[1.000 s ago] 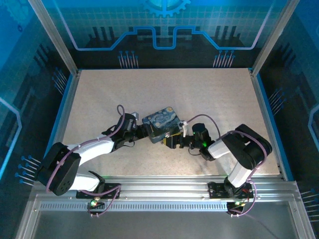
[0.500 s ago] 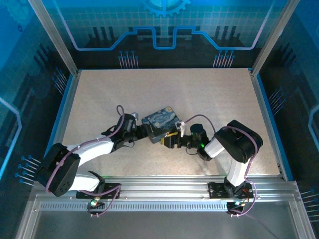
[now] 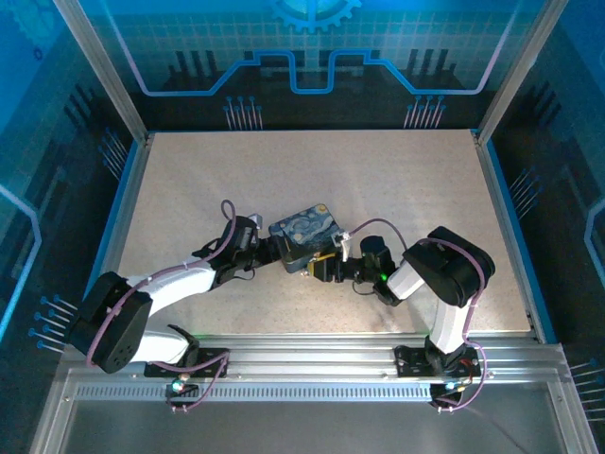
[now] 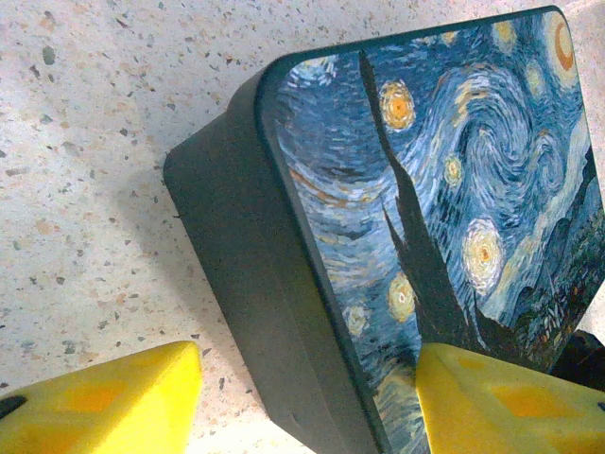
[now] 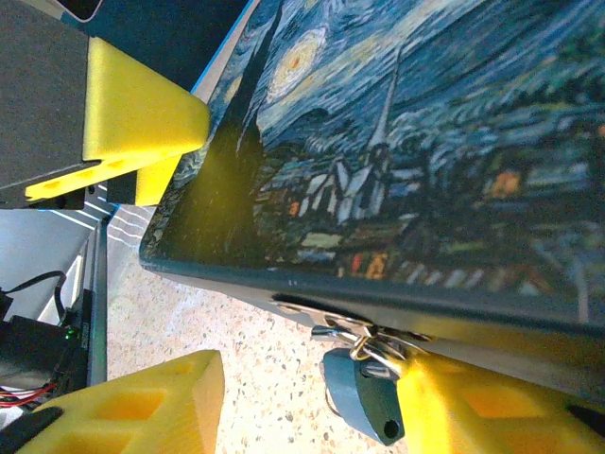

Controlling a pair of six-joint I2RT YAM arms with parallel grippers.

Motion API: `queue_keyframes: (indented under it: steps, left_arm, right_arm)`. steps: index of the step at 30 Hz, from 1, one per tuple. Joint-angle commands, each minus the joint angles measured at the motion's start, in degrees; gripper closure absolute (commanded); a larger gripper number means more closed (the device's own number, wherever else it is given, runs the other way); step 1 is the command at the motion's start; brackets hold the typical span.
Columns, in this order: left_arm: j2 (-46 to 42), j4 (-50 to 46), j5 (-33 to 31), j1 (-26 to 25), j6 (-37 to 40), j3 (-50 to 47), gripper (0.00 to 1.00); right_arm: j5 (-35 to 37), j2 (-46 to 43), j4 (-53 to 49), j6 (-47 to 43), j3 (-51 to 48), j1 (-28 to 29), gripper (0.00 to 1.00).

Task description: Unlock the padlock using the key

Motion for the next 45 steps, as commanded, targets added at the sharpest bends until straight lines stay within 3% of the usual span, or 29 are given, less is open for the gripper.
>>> queue_keyframes:
  steps: [1,26,45]
  left_arm:
    - [0.43,-4.45,-1.2,-0.51,-0.73,-2.06,0.37]
    - [0.44,-4.84,-1.84,-0.49,-0.99,-2.17,0.37]
    - [0.18,-4.09,-1.91,-0.64,-1.43,-4.19,0.37]
  right_arm:
    - [-1.59,0.5,1.61,-1.01,0.39,0.53,0.51]
    - [0.05,0.26,-1.69,-0.44,-0.07,-0.61,0.89]
    - [0.59,0.23,4.66,6.57,-3.57,-4.06,0.93]
